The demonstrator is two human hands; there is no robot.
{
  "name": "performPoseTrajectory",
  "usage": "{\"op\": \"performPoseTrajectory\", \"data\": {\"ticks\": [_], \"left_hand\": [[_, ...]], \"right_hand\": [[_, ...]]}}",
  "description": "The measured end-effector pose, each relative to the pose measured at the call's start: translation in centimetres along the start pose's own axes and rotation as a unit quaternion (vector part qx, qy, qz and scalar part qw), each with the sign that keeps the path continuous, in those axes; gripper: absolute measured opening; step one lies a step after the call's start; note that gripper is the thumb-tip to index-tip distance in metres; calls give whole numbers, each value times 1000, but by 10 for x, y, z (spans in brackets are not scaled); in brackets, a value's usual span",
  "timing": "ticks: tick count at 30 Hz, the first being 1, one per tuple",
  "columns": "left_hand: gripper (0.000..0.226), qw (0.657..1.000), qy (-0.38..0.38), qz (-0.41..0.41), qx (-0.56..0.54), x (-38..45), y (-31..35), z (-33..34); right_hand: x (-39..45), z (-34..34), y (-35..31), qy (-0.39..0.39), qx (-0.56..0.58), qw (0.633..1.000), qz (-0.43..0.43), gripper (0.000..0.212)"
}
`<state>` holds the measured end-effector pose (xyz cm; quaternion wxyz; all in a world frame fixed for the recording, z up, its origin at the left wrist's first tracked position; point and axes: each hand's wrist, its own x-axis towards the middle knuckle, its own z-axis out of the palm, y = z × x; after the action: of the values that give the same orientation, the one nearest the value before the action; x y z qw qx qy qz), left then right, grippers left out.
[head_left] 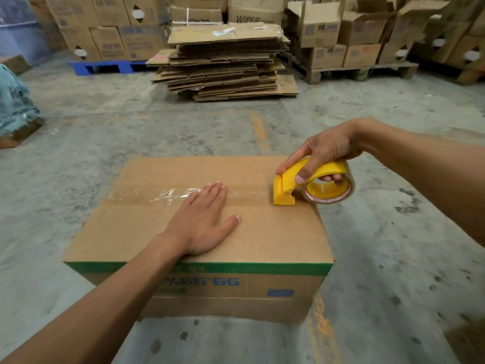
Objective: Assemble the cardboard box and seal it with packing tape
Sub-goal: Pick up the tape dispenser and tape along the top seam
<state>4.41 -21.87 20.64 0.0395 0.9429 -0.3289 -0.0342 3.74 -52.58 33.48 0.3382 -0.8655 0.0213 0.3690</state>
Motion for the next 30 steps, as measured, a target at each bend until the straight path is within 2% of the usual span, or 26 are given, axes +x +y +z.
{"op": "performPoseTrajectory", "data": {"ticks": [3,5,8,10,17,25,28,30], "left_hand": [[84,1000,-19,-16,5,7,20,-4],[81,1000,-23,12,7,15,40,-5],[83,998,-24,56,-5,33,73,-2],[89,998,-18,54,-8,40,86,3],[92,999,-2,50,-10,44,82,8],[91,999,-6,48,-4,47,85,6],[88,999,-18,42,-3,45,99,-2],[92,997,-25,69,-13,45,124,-3]], "right_hand": [[3,3,0,2,-6,1000,2,53],[2,5,-3,3,-16,1000,3,49],[-1,9,-5,2,-26,1000,-1,47],[0,10,-1,3,-22,1000,-7,47],[-6,6,15,-2,3,1000,-16,50],[-47,-10,58,29,18,999,32,50],[-45,-7,56,38,1,999,32,47],[-46,-7,53,41,-4,999,29,47]]}}
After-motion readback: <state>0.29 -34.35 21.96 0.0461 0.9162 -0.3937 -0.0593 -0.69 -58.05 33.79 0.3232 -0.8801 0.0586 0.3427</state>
